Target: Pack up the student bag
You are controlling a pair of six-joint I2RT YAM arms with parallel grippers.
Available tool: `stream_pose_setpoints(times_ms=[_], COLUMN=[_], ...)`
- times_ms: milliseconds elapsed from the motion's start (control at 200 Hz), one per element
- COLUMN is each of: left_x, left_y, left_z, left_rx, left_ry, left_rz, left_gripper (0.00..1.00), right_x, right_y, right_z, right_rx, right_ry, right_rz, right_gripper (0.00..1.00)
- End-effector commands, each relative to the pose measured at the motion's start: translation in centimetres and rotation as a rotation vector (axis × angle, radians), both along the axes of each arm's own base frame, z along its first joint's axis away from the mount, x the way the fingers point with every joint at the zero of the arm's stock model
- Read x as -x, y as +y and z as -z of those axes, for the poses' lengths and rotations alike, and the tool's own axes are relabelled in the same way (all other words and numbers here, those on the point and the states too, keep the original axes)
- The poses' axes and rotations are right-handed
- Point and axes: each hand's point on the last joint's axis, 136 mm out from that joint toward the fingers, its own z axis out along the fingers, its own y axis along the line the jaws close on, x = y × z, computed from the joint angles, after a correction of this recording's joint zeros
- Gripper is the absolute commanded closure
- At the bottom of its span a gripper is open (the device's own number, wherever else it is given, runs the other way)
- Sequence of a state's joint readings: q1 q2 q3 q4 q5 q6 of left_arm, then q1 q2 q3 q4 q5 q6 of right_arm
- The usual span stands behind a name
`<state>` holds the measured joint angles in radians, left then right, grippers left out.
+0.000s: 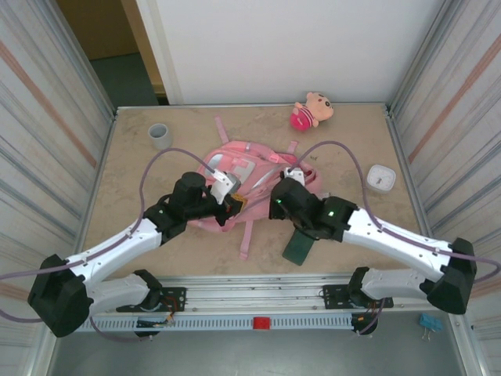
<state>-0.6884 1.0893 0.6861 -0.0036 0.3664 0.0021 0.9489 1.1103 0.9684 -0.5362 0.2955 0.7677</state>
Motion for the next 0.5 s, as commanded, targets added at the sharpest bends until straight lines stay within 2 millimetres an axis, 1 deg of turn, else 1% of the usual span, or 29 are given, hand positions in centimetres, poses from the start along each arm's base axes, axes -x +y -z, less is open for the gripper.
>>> stream_pose_setpoints(times_ms=[0, 50, 100, 165, 205, 311, 356, 406, 441, 496], left_x=[-0.2, -0.2, -0.3, -0.3, -0.2, 0.6, 1.0, 1.0, 0.9, 1.0], left_y=[2.7, 3.3, 3.9, 4.2, 4.2, 4.1, 4.4, 5.5, 6.7, 8.6], left_z=[-0.5, 0.1, 0.6, 0.8, 0.6, 0.4, 0.5, 0.9, 1.5, 2.6], left_rx=[-0.060, -0.098, -0.125, -0.126, -0.106, -0.006, 0.034, 0.065, 0.068, 0.064], left_ry=[-0.059, -0.082, -0.100, -0.099, -0.076, 0.078, 0.155, 0.245, 0.303, 0.377], left_rz=[-0.049, -0.056, -0.070, -0.092, -0.104, -0.161, -0.209, -0.312, -0.408, -0.550], left_gripper=[1.00, 0.99, 0.94, 0.81, 0.72, 0.48, 0.41, 0.35, 0.32, 0.30], right_x=[0.6, 1.8, 2.8, 3.7, 4.0, 4.4, 4.5, 4.5, 4.4, 4.4], right_y=[-2.5, -0.6, 0.7, 2.0, 2.5, 3.3, 3.6, 3.7, 3.8, 3.9], right_z=[1.4, 1.5, 1.6, 2.0, 2.3, 3.2, 3.5, 3.9, 4.2, 4.5], right_rx=[0.081, 0.030, -0.017, -0.056, -0.060, -0.056, -0.053, -0.049, -0.047, -0.042], right_ry=[0.011, 0.024, 0.050, 0.084, 0.099, 0.122, 0.128, 0.136, 0.141, 0.148], right_rz=[-0.100, -0.228, -0.305, -0.371, -0.393, -0.406, -0.408, -0.395, -0.386, -0.378], right_gripper=[1.00, 1.00, 1.00, 1.00, 1.00, 1.00, 1.00, 1.00, 1.00, 1.00])
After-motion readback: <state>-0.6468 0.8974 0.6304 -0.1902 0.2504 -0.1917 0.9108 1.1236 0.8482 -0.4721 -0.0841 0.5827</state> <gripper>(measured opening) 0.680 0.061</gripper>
